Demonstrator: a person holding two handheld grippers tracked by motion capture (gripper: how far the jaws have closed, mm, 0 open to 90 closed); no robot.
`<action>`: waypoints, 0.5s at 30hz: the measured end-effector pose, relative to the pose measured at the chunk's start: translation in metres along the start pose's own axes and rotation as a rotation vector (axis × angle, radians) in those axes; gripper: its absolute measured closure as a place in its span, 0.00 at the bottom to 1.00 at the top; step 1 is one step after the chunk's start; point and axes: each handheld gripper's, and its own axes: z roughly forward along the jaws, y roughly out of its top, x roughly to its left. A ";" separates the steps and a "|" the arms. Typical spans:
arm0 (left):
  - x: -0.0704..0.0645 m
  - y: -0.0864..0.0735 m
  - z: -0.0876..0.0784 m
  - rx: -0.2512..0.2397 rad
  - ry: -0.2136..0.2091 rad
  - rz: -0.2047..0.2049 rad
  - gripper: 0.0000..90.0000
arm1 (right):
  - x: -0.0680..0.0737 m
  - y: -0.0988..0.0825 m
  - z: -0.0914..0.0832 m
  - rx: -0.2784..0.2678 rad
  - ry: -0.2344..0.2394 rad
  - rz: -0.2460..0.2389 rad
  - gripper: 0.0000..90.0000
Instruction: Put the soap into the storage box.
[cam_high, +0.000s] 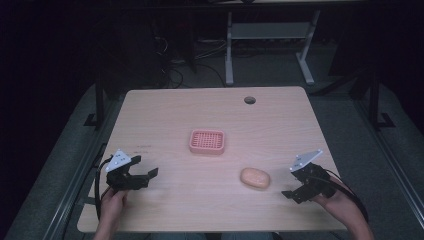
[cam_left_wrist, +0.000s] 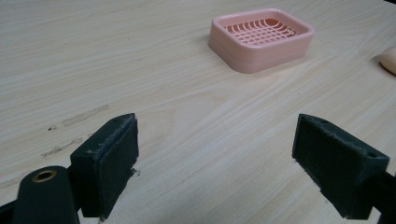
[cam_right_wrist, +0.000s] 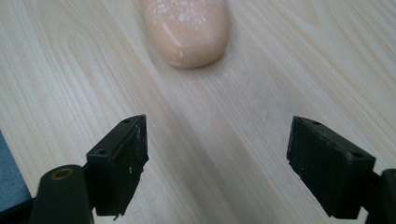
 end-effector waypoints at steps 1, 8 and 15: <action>0.000 0.000 0.000 0.000 0.000 0.000 0.16 | 0.000 0.003 0.001 0.004 0.005 -0.001 0.21; 0.000 0.000 0.000 -0.004 -0.003 0.000 0.16 | 0.003 0.022 0.004 0.026 0.011 -0.039 0.19; 0.002 0.000 -0.001 -0.003 0.001 -0.006 0.16 | 0.005 0.042 0.014 0.049 0.025 -0.077 0.19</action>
